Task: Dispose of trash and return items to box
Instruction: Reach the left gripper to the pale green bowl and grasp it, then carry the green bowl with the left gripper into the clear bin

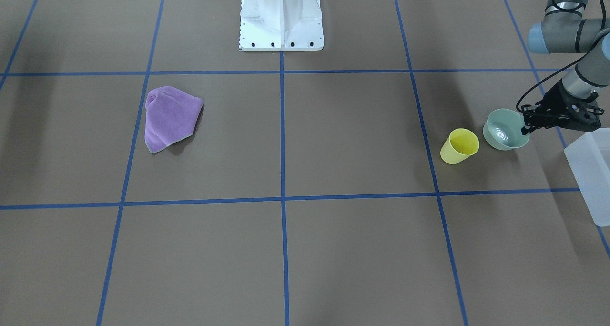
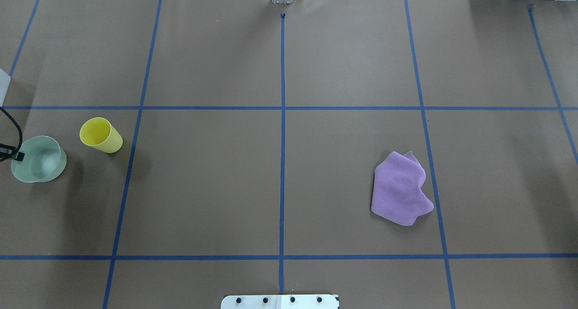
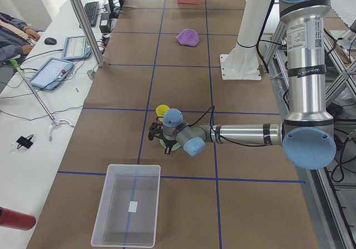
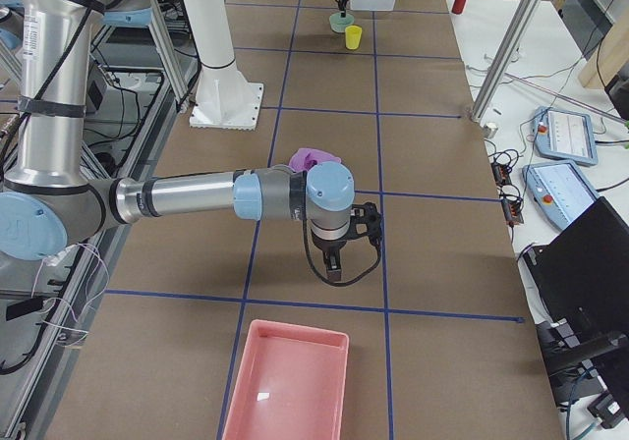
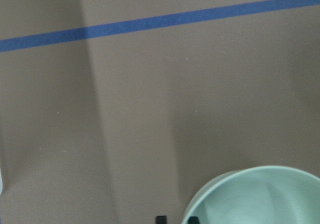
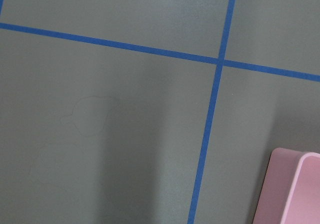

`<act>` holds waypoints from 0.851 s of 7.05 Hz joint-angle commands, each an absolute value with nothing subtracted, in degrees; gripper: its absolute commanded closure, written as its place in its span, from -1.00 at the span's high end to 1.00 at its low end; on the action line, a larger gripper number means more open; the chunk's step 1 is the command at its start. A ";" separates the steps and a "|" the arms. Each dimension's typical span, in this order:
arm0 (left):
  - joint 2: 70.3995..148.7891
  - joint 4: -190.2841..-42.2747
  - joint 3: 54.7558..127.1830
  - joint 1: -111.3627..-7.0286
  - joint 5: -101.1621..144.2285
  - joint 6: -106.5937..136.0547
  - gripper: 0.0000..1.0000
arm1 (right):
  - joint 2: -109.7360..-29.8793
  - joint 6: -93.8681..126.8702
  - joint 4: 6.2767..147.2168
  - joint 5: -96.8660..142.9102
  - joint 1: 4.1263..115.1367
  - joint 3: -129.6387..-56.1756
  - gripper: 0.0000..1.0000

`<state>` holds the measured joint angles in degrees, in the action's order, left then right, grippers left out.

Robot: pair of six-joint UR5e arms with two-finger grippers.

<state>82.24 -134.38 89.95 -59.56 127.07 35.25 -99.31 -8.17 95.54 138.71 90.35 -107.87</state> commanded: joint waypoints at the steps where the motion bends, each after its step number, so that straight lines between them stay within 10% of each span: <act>1: 80.51 -134.12 92.98 -62.03 135.03 34.55 -1.00 | -99.40 -8.09 95.54 139.04 90.35 -108.02 1.00; 6: 96.42 -94.86 86.36 -88.09 141.95 -6.82 -1.00 | -99.49 -7.73 95.62 139.04 90.18 -108.19 1.00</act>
<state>88.42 -108.81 90.65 -80.95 141.98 6.99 -99.48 -7.82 95.62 139.04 90.28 -108.16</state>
